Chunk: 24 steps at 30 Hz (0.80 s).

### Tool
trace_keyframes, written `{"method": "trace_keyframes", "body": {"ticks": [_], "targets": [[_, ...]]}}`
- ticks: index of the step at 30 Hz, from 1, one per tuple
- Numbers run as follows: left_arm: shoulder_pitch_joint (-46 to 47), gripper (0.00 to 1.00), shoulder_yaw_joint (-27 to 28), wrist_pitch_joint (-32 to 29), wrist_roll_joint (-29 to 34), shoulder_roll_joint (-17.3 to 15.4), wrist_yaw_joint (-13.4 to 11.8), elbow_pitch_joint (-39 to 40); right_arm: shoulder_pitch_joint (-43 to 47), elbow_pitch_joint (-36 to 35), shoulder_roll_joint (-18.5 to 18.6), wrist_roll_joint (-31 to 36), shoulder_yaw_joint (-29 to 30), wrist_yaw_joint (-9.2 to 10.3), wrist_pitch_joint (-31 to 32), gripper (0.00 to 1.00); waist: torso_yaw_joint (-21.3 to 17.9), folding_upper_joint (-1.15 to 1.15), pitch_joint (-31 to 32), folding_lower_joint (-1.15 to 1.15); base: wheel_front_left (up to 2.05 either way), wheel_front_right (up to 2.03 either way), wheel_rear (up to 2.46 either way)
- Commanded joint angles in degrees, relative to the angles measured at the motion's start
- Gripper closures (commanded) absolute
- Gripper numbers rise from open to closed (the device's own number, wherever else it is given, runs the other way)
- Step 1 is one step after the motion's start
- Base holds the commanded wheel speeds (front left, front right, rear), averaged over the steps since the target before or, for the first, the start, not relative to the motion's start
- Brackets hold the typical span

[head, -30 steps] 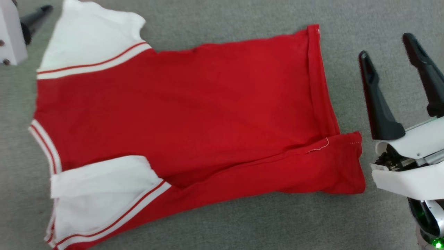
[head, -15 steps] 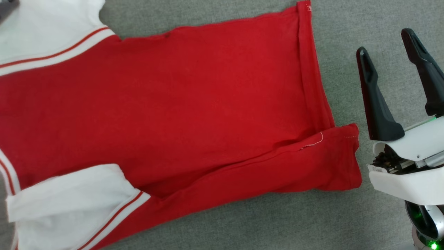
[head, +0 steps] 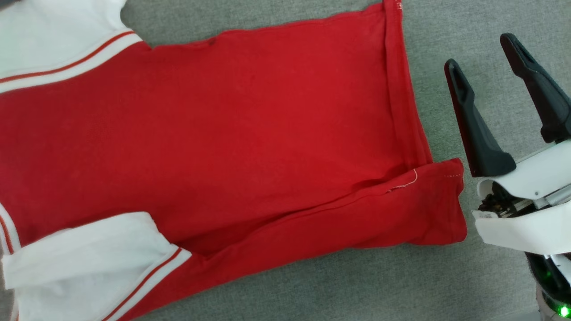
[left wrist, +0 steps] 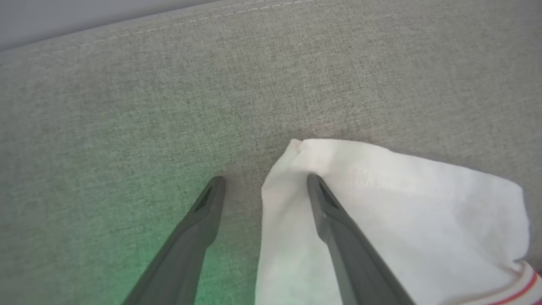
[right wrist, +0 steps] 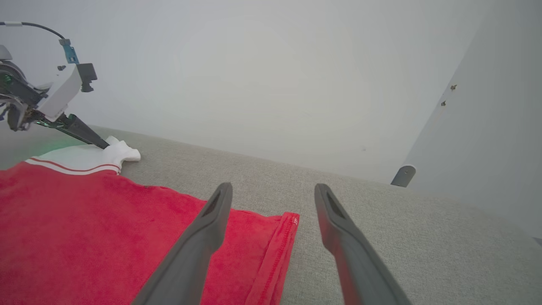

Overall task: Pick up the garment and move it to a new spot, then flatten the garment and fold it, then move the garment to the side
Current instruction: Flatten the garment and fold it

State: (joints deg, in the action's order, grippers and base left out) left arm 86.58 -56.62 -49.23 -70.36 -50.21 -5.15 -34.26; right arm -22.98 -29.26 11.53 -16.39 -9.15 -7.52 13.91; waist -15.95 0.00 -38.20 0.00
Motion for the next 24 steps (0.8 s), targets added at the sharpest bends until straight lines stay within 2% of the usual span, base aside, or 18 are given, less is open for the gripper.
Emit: {"method": "trace_keyframes", "body": {"ticks": [1, 2, 3, 9, 16, 24], "targets": [[-4.6, 0.04, -2.8, -2.9, -1.5, 4.1, 0.1, 0.0, -0.8, -0.5, 0.1, -0.6, 0.4, 0.05, 0.8, 0.0, 0.1, 0.0, -0.1, 0.0, 0.0, 0.0, 0.0], [-4.8, 0.59, -2.7, -3.5, -2.2, 5.0, -0.4, -0.1, -1.1, -0.4, 0.0, -1.1, 0.5, 0.05, 1.7, 0.0, 0.1, 0.0, -0.1, 0.0, 0.0, 0.0, 0.0], [-5.1, 1.0, -2.5, -4.9, -3.4, 5.9, -1.2, -0.5, -1.5, -0.6, 0.5, -1.1, 0.4, 0.05, 2.5, 0.0, 0.2, 0.0, -0.2, 0.0, 0.0, 0.0, 0.0], [-2.6, 1.0, -2.6, -3.6, -1.7, 6.8, -0.3, -1.1, -5.0, 1.6, 1.6, -4.1, 1.2, 0.04, 10.5, 0.0, 0.1, 0.0, -0.6, 0.0, 0.0, 0.0, 0.0], [-0.7, 1.0, -2.5, -2.3, -0.5, 7.4, 0.9, -3.0, -13.3, 8.5, 2.2, -12.0, 1.1, 0.04, 26.8, 0.0, 0.8, 0.0, -0.6, 0.0, 0.0, 0.0, 0.0], [1.0, 1.0, -1.9, -0.8, -0.2, 8.9, 1.8, -4.5, -25.2, 22.1, 2.1, -14.2, 0.4, 0.03, 38.9, 0.0, 2.8, 0.0, -1.2, 0.0, 0.0, 0.0, 0.0]]}}
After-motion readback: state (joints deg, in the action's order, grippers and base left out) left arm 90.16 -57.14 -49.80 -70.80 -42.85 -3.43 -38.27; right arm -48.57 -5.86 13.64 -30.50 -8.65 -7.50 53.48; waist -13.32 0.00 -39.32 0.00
